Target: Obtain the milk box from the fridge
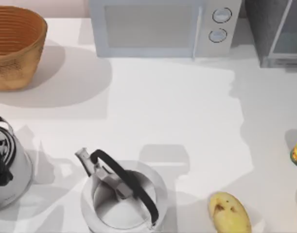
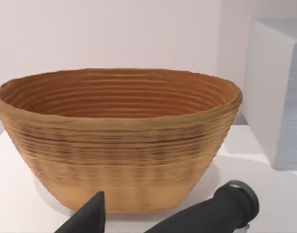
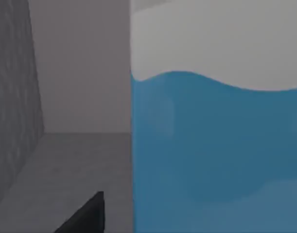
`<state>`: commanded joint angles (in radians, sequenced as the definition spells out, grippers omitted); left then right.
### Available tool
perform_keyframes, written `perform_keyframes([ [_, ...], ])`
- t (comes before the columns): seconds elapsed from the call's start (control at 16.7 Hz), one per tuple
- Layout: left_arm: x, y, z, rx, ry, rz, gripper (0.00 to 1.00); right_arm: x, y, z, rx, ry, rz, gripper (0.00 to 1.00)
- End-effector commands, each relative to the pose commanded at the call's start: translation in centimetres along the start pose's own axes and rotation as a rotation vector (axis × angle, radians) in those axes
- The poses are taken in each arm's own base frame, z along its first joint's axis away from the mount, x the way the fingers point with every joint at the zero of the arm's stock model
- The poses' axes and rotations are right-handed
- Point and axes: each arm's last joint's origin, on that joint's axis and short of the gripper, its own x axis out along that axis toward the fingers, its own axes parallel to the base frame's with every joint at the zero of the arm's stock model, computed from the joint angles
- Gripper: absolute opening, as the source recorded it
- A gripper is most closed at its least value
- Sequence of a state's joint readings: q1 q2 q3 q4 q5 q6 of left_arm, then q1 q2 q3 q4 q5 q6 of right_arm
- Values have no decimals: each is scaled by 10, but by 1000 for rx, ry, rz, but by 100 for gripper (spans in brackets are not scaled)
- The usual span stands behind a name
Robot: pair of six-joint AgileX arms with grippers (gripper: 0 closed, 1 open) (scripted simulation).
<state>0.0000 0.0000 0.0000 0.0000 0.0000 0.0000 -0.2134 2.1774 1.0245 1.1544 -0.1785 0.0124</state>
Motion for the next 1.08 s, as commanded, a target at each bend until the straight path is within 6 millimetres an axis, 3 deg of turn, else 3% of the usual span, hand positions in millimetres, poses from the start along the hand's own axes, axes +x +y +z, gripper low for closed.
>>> perform_keyframes([
  [0.24, 0, 0, 0, 0, 0, 0, 100, 31, 1, 2, -1, -5, 0, 100],
  [0.54, 0, 0, 0, 0, 0, 0, 100, 36, 2, 1, 0, -1, 0, 100],
  [1.08, 0, 0, 0, 0, 0, 0, 100, 36, 2, 1, 0, -1, 0, 32],
])
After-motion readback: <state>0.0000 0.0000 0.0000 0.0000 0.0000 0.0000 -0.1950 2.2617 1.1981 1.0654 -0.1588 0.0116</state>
